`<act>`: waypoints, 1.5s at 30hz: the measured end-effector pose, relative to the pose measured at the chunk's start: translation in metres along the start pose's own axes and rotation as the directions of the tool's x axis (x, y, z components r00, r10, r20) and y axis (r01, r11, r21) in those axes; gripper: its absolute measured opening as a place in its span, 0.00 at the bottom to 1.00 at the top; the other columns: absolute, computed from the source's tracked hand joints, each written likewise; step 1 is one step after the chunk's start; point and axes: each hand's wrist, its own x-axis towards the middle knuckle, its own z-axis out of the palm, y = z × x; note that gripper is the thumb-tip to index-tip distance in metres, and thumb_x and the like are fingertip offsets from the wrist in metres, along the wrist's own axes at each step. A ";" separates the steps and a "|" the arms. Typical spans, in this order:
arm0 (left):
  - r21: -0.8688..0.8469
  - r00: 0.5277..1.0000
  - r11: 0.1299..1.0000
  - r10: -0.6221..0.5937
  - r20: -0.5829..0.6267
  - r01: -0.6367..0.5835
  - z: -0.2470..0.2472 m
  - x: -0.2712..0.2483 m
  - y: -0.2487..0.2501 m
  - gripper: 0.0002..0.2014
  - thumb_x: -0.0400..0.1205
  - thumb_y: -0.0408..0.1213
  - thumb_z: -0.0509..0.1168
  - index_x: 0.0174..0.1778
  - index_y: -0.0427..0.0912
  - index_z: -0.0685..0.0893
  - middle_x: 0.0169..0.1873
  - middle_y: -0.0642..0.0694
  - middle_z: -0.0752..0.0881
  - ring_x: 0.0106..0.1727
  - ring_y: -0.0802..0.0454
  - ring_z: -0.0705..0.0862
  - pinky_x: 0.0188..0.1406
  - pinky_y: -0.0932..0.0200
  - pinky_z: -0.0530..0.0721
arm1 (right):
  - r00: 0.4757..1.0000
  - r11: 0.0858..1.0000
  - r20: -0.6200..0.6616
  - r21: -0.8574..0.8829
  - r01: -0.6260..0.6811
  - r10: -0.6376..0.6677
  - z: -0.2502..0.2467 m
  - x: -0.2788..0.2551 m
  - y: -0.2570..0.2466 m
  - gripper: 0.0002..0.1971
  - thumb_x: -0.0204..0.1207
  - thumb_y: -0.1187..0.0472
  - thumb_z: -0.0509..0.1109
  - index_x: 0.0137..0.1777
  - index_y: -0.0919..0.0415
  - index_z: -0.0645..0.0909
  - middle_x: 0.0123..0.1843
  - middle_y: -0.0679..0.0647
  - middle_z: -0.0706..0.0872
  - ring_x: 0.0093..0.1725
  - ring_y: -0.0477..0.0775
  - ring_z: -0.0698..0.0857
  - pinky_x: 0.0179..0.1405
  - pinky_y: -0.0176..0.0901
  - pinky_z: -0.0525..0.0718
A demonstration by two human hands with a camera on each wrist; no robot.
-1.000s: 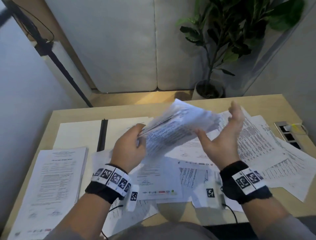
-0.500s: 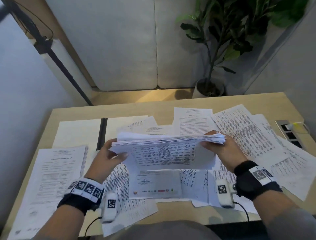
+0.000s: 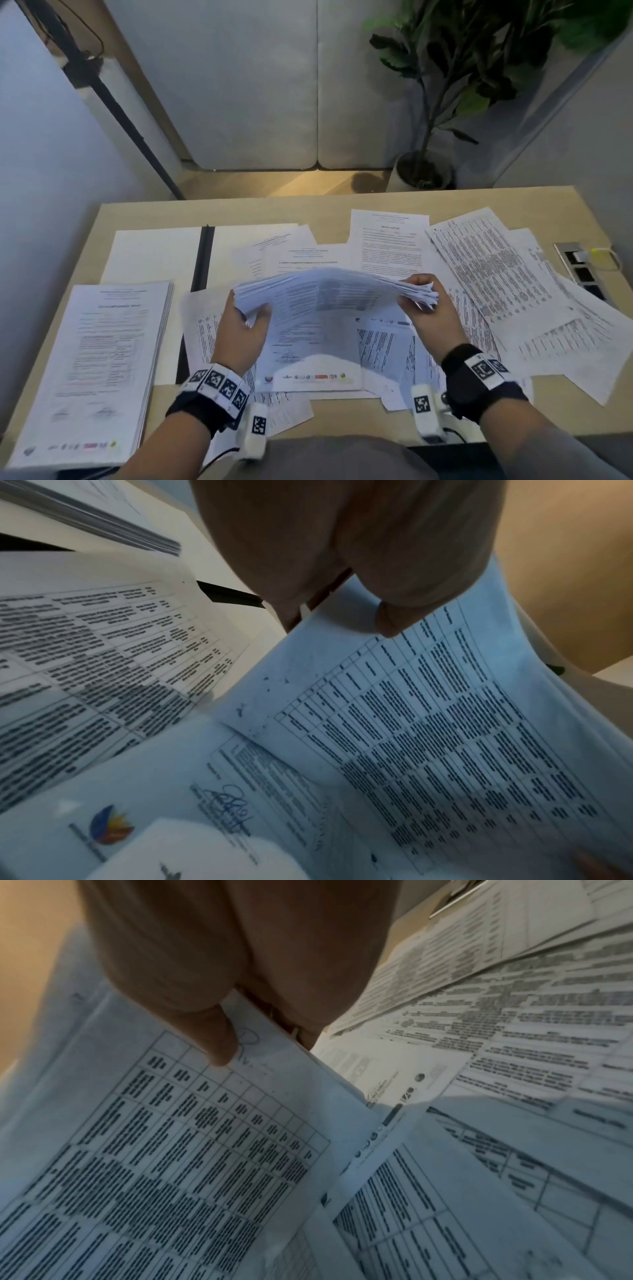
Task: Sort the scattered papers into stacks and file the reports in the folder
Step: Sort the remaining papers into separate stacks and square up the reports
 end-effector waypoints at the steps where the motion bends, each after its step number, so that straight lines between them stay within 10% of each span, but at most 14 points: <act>1: 0.000 1.000 1.000 -0.014 -0.010 0.014 0.003 0.001 0.002 0.21 0.86 0.42 0.70 0.76 0.51 0.76 0.64 0.60 0.87 0.64 0.71 0.84 0.69 0.53 0.84 | 1.000 1.000 -0.021 -0.006 0.010 -0.010 0.004 0.001 0.001 0.11 0.85 0.66 0.73 0.49 0.48 0.79 0.40 0.47 0.84 0.38 0.44 0.80 0.46 0.46 0.78; 4: -0.027 0.996 1.000 -0.015 -0.090 0.012 0.010 0.002 0.011 0.27 0.88 0.46 0.67 0.83 0.48 0.70 0.73 0.51 0.83 0.75 0.52 0.81 0.77 0.44 0.80 | 0.996 0.999 -0.088 0.037 0.033 -0.029 0.015 0.000 -0.009 0.07 0.85 0.64 0.72 0.51 0.50 0.83 0.45 0.46 0.89 0.47 0.47 0.87 0.50 0.46 0.81; 8: -0.095 0.983 0.993 0.045 -0.175 -0.063 0.010 -0.007 0.019 0.30 0.88 0.43 0.67 0.84 0.47 0.63 0.67 0.54 0.82 0.66 0.59 0.83 0.67 0.64 0.81 | 0.986 0.984 -0.098 0.104 0.141 -0.131 0.019 -0.009 -0.027 0.04 0.87 0.65 0.69 0.56 0.57 0.78 0.49 0.55 0.86 0.46 0.47 0.84 0.47 0.37 0.81; 14: -0.116 0.982 0.990 0.053 -0.179 -0.075 0.009 -0.006 0.001 0.27 0.85 0.33 0.70 0.66 0.68 0.65 0.62 0.54 0.80 0.64 0.53 0.85 0.67 0.36 0.86 | 0.998 0.999 -0.070 0.036 0.001 0.002 0.024 0.000 -0.003 0.17 0.85 0.68 0.70 0.62 0.45 0.72 0.51 0.54 0.82 0.38 0.50 0.79 0.39 0.44 0.79; 17: -0.088 0.972 0.983 0.142 -0.186 -0.161 0.007 -0.001 0.008 0.27 0.86 0.32 0.68 0.70 0.64 0.65 0.63 0.56 0.79 0.62 0.56 0.85 0.63 0.34 0.88 | 0.981 0.990 -0.148 0.035 0.134 -0.128 0.025 -0.002 -0.008 0.32 0.85 0.71 0.70 0.77 0.38 0.64 0.61 0.52 0.80 0.53 0.47 0.86 0.52 0.31 0.84; 21: 0.164 0.917 0.916 0.384 -0.108 -0.365 0.006 0.007 0.023 0.30 0.88 0.31 0.63 0.84 0.60 0.66 0.64 0.52 0.74 0.69 0.60 0.77 0.69 0.70 0.75 | 0.919 0.902 -0.126 -0.281 0.328 -0.374 0.026 -0.002 -0.011 0.42 0.87 0.69 0.66 0.87 0.30 0.51 0.77 0.48 0.69 0.64 0.40 0.79 0.55 0.31 0.82; 27: 0.306 0.872 0.849 0.479 -0.103 -0.430 0.005 0.011 0.027 0.21 0.89 0.31 0.60 0.69 0.60 0.85 0.65 0.53 0.71 0.58 0.61 0.80 0.50 0.66 0.82 | 0.897 0.813 -0.069 -0.459 0.359 -0.436 0.026 0.003 -0.002 0.24 0.87 0.70 0.64 0.80 0.49 0.77 0.78 0.47 0.65 0.66 0.52 0.75 0.60 0.47 0.85; 31: 0.265 0.870 0.862 0.475 -0.129 -0.432 0.000 0.014 0.026 0.22 0.90 0.28 0.60 0.68 0.62 0.83 0.62 0.56 0.71 0.60 0.68 0.78 0.49 0.78 0.77 | 0.864 0.806 -0.136 -0.452 0.382 -0.485 0.022 0.004 -0.002 0.16 0.87 0.69 0.65 0.71 0.60 0.84 0.68 0.49 0.75 0.61 0.41 0.77 0.61 0.49 0.86; 37: 0.213 0.925 0.911 0.375 -0.064 -0.354 -0.003 0.020 0.016 0.26 0.91 0.29 0.57 0.78 0.65 0.78 0.62 0.54 0.70 0.53 0.58 0.79 0.54 0.72 0.77 | 0.890 0.793 -0.055 -0.481 0.374 -0.453 0.013 0.007 0.001 0.31 0.86 0.71 0.63 0.86 0.46 0.73 0.62 0.46 0.71 0.50 0.40 0.77 0.50 0.19 0.74; 41: 0.197 0.926 0.914 0.373 -0.059 -0.355 0.000 0.020 0.017 0.22 0.91 0.32 0.57 0.74 0.63 0.78 0.62 0.58 0.67 0.54 0.56 0.79 0.56 0.63 0.83 | 0.825 0.766 -0.135 -0.476 0.432 -0.549 0.013 0.014 0.000 0.21 0.86 0.72 0.66 0.77 0.58 0.82 0.67 0.53 0.75 0.57 0.37 0.76 0.60 0.29 0.79; 45: 0.195 0.915 0.913 0.385 -0.123 -0.358 0.007 0.018 0.024 0.19 0.90 0.28 0.59 0.69 0.57 0.79 0.67 0.57 0.64 0.66 0.75 0.71 0.64 0.63 0.81 | 0.822 0.750 -0.126 -0.502 0.431 -0.556 0.013 0.015 0.001 0.25 0.85 0.73 0.66 0.81 0.58 0.79 0.71 0.54 0.77 0.60 0.34 0.76 0.60 0.15 0.72</act>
